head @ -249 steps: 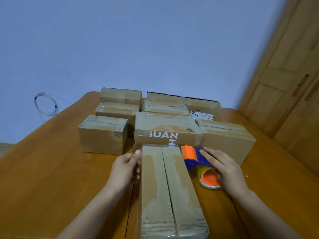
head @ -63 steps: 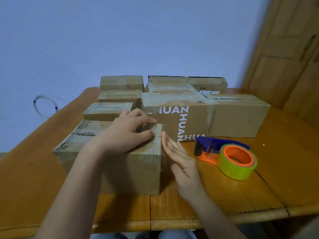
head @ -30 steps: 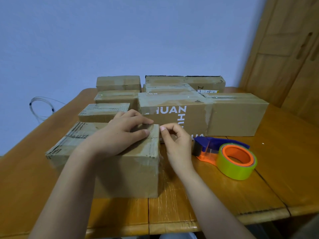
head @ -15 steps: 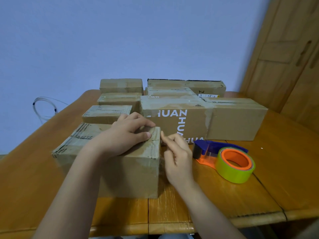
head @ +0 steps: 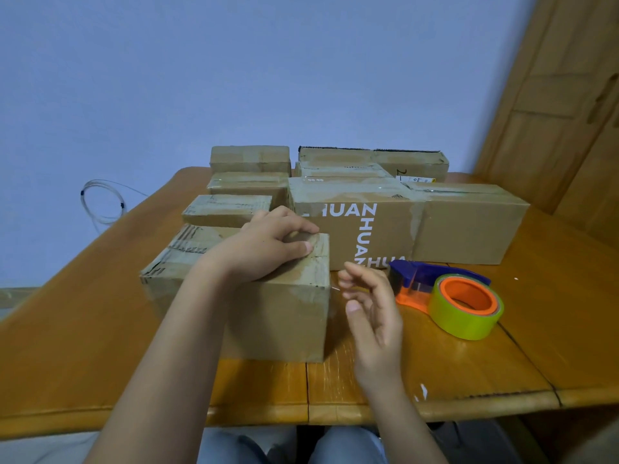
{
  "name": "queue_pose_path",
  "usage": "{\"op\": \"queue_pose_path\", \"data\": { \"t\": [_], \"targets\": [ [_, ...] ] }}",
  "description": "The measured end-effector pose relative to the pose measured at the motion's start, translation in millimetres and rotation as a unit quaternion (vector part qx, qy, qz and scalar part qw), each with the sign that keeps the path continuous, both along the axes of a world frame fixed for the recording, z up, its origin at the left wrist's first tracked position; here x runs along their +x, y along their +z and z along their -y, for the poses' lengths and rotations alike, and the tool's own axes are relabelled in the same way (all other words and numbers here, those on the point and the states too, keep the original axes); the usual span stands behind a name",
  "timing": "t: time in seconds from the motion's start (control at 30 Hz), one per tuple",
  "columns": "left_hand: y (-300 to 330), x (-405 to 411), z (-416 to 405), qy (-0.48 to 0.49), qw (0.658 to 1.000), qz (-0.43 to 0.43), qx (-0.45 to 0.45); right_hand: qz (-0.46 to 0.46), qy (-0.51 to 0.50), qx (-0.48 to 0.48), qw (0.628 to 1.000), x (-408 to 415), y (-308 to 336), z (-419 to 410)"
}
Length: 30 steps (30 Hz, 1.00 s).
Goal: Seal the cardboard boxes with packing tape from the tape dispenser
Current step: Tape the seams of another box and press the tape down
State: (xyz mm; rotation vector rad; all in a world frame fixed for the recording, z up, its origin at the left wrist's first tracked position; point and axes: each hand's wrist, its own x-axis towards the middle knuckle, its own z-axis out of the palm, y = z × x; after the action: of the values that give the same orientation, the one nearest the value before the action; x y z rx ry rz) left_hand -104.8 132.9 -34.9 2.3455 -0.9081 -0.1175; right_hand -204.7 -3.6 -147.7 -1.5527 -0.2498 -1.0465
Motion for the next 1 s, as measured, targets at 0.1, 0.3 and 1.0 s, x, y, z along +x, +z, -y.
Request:
{"op": "queue_pose_path", "data": {
  "t": [0.1,0.3,1.0],
  "targets": [
    [-1,0,0,-0.001,1.0,-0.001,-0.005,0.0,-0.013,-0.05,0.999,-12,4,-9],
    [-2,1,0,-0.002,1.0,-0.001,-0.014,-0.018,-0.067,-0.067,0.995,-9,13,-9],
    [-2,4,2,-0.008,0.999,0.031,0.032,-0.191,0.106,-0.022,0.976,25,35,31]
  ]
}}
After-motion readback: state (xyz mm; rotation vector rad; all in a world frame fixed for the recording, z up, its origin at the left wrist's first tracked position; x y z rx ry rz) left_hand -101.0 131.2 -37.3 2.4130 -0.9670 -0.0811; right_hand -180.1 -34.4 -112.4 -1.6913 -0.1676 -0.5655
